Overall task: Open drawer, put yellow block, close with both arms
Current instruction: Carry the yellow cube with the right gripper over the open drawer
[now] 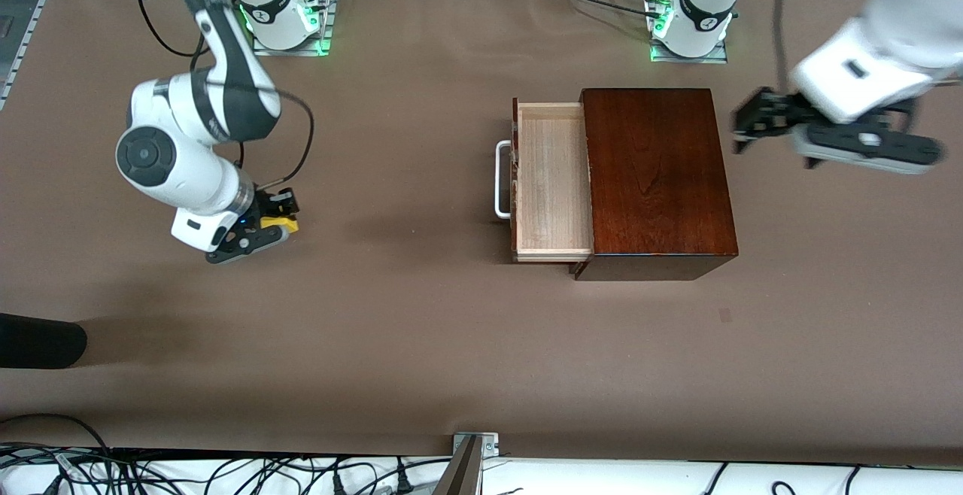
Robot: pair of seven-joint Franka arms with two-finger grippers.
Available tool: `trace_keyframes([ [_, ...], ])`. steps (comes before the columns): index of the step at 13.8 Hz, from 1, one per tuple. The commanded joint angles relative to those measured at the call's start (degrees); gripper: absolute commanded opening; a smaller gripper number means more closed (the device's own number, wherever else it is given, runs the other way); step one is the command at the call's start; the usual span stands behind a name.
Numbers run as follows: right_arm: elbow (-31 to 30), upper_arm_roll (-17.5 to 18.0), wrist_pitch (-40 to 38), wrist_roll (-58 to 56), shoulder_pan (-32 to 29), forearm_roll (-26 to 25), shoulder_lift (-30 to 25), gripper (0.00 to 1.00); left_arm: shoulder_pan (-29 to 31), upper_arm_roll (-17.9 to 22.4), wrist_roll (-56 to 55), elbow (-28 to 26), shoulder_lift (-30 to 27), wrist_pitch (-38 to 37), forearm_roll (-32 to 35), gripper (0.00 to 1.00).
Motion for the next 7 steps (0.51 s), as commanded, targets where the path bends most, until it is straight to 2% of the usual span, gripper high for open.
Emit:
trace_keyframes([
  [1, 6.0, 4.8, -4.4, -0.7, 2.1, 0.5, 1.2, 0.00, 0.6, 4.2, 2.9, -9.9, -5.7, 5.3, -1.7, 1.00],
  [4, 8.8, 13.5, -4.8, 0.2, 5.7, 0.2, 1.2, 0.00, 4.5, 4.3, 3.3, -14.4, -7.8, 6.5, -1.7, 1.00],
  [6, 11.6, 14.1, -4.2, -0.2, 11.1, -1.1, 2.8, 0.00, 5.0, 5.4, 3.5, -16.5, -8.7, 6.5, -1.6, 1.00],
  [7, 15.4, 14.2, -4.8, -0.4, 14.2, -3.2, 4.4, 0.00, 4.9, 5.9, 3.4, -17.4, -9.6, 6.6, -1.6, 1.00],
])
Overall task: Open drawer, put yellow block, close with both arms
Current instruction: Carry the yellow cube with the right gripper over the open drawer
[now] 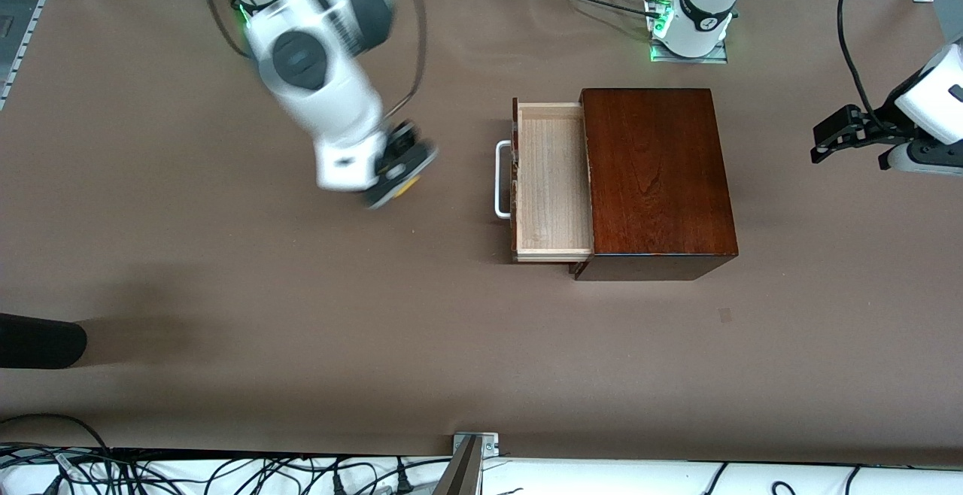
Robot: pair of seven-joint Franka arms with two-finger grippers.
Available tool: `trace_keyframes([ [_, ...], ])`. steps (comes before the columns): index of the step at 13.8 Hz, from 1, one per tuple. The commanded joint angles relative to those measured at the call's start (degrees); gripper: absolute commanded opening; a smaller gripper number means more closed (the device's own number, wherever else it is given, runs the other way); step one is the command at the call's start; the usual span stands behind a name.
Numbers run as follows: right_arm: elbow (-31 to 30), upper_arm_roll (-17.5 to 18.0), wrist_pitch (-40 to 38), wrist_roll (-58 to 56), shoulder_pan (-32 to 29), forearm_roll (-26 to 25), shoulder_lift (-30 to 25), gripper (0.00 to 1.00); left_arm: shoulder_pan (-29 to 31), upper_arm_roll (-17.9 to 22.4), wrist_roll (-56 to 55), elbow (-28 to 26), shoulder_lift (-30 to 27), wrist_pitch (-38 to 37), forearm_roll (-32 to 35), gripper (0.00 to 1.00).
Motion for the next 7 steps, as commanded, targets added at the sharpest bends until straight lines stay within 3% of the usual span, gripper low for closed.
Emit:
trace_keyframes([
  [1, 9.5, -0.1, -1.8, -0.9, 7.0, -5.8, 5.2, 0.00, 0.3, 0.9, 1.2, -4.5, -3.8, 1.4, -1.2, 1.00],
  [5, 16.0, -0.2, -1.8, -1.0, 19.1, -12.1, 10.9, 0.00, 0.0, 1.5, 1.4, -7.4, -4.8, 1.7, -1.4, 1.00],
  [7, 18.4, -0.2, -1.0, -1.5, 22.4, -14.7, 13.9, 0.00, -0.2, 2.4, 1.4, -9.5, -6.0, 3.1, -1.4, 1.00],
])
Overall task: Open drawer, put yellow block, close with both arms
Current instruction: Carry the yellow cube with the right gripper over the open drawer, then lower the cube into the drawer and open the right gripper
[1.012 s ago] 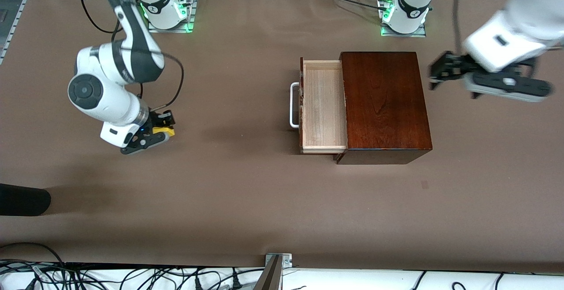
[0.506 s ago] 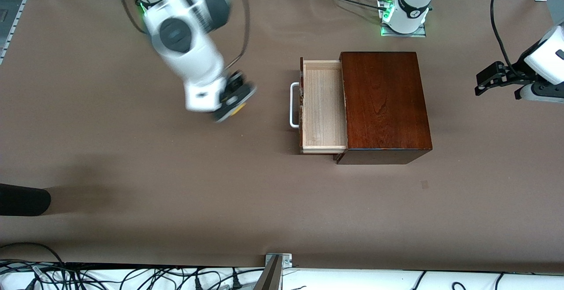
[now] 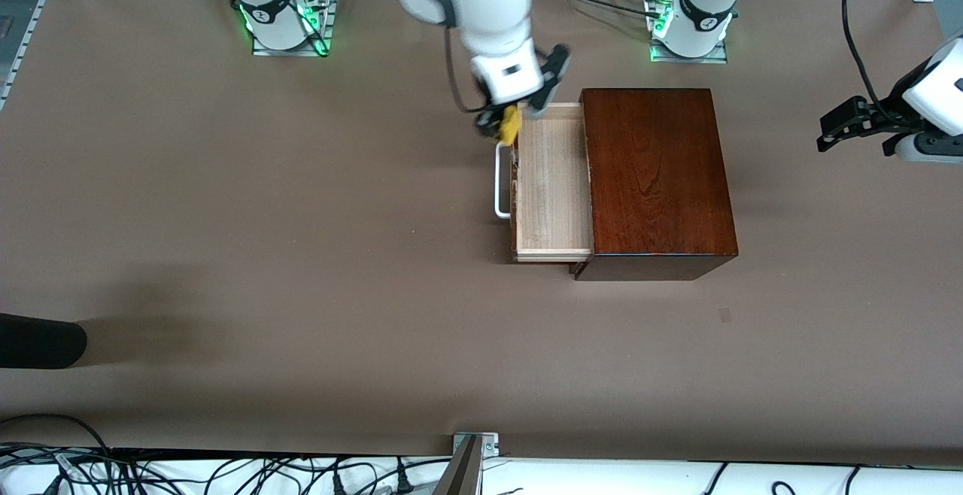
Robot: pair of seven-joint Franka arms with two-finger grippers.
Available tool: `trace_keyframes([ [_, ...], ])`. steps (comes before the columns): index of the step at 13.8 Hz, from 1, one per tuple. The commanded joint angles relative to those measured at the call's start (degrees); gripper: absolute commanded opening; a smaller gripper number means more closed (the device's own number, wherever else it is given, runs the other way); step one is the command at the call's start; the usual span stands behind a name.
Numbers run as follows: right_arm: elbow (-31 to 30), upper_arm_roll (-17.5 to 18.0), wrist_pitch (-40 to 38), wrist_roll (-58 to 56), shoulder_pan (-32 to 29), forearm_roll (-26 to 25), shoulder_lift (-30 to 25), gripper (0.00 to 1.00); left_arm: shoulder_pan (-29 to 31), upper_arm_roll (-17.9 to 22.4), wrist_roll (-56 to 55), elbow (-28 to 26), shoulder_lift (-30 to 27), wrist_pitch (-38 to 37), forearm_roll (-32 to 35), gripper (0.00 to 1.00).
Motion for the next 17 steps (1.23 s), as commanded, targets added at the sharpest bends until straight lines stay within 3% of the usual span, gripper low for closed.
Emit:
trace_keyframes([
  [1, 7.6, -0.5, -1.0, -2.6, 4.5, -4.8, 6.2, 0.00, -0.6, 1.7, 1.4, -4.1, -3.1, 2.1, -1.4, 1.00],
  [4, 11.6, -0.6, -1.2, -5.6, 7.1, -7.4, 10.5, 0.00, -0.6, 1.7, 1.5, -4.3, -3.1, 2.4, -1.4, 1.00],
  [17, 11.9, -1.7, 0.5, -12.5, 7.7, -10.9, 17.3, 0.00, -0.7, 1.7, 1.5, -4.1, -3.0, 2.4, -1.4, 1.00],
])
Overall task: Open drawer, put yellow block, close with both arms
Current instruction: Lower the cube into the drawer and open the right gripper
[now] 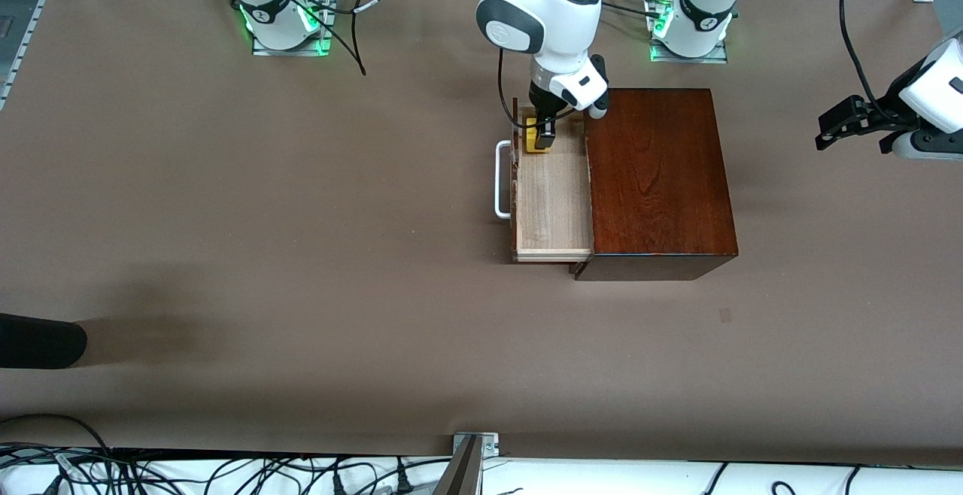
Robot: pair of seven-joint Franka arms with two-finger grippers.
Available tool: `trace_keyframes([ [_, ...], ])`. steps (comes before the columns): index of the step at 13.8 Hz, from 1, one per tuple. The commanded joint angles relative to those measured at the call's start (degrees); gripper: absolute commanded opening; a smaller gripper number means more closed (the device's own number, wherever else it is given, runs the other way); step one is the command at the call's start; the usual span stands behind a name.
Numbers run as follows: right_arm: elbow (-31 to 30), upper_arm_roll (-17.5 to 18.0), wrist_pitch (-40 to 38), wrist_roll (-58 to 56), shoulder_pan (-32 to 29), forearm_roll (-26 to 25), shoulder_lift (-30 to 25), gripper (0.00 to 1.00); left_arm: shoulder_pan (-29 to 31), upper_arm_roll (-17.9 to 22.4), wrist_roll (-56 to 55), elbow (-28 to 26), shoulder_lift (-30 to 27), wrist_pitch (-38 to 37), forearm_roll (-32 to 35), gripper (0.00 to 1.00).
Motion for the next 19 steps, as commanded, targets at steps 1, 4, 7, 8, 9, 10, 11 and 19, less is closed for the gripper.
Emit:
trace_keyframes([
  [1, 2.2, -1.1, 0.4, -2.1, 0.7, -1.1, 2.1, 0.00, -0.4, 0.7, 1.4, -1.3, -1.3, 0.9, -1.4, 1.00],
  [4, 2.2, -1.4, 1.3, -2.0, 0.7, -1.3, 3.2, 0.00, -0.4, 0.7, 1.4, -1.2, -1.3, 0.9, -1.4, 1.00],
  [7, 2.2, -1.4, 2.1, -2.2, 0.7, -2.3, 3.9, 0.00, -0.4, 0.7, 1.4, -1.1, -1.3, 0.9, -1.4, 1.00],
  [8, 2.2, -1.4, 2.1, -2.3, 0.7, -2.4, 3.9, 0.00, -0.4, 0.7, 1.4, -1.1, -1.3, 0.9, -1.4, 1.00],
  [9, 2.3, -1.8, 2.1, -2.4, 0.7, -2.4, 3.8, 0.00, -0.4, 0.7, 1.4, -1.0, -1.3, 0.9, -1.4, 1.00],
  [10, 3.1, -1.9, 2.1, -2.8, 0.7, -2.4, 3.7, 0.08, -0.5, 0.7, 1.4, -0.9, -1.2, 0.9, -1.3, 1.00],
  [11, 4.1, -1.9, 1.5, -2.6, 0.7, -2.3, 3.5, 0.77, -0.5, 0.7, 1.4, -0.9, -1.2, 0.9, -1.3, 1.00],
  [19, 10.3, -2.3, -9.5, -2.1, -0.5, 0.0, -4.0, 1.00, -0.5, 0.7, 1.4, -0.7, -1.1, 0.9, -1.1, 1.00],
])
